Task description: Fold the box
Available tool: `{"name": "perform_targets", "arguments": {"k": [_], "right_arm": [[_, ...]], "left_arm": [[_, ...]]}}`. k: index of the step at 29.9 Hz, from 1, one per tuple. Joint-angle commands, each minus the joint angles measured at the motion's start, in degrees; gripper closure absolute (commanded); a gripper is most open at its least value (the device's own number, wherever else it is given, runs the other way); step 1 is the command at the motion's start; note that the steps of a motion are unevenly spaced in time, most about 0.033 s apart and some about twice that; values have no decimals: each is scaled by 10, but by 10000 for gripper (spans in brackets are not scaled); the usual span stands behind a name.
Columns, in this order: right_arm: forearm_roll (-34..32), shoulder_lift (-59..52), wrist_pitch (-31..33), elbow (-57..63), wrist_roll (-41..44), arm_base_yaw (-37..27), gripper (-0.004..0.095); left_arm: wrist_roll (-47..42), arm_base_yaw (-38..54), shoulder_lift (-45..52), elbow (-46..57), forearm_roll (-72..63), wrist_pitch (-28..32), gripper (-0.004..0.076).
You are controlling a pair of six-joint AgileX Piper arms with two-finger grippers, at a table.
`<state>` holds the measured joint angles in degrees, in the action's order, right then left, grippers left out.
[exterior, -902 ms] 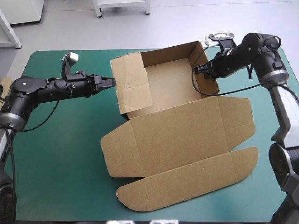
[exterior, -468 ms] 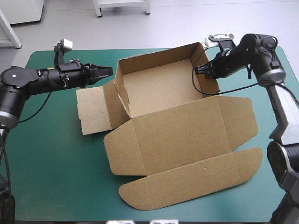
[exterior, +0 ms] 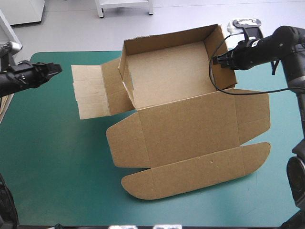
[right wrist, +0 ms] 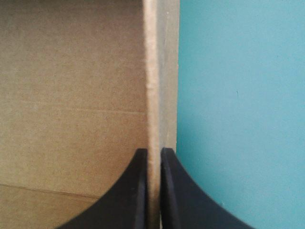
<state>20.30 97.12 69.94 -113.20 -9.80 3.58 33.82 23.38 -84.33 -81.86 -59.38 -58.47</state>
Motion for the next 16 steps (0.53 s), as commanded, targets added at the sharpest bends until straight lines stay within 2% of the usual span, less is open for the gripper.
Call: {"name": "perform_targets", "arguments": {"k": [1,3,12,16], "right_arm": [[90,-55,-28,-23,-20,-29,921],[117,-65,-27,-23,-31,-37,921],[141,-106,-28,-29,-41,-37,921],[177,-108,-29,-40,-48,-37,921]], "left_arm": [[7,56,-1,-20,-55,-29,732],[17,62,-15,-20,-74,-38,732],[53,14,-65,-18,-92,-83,732],[70,-36,-76,-4,-95,-74,732]]}}
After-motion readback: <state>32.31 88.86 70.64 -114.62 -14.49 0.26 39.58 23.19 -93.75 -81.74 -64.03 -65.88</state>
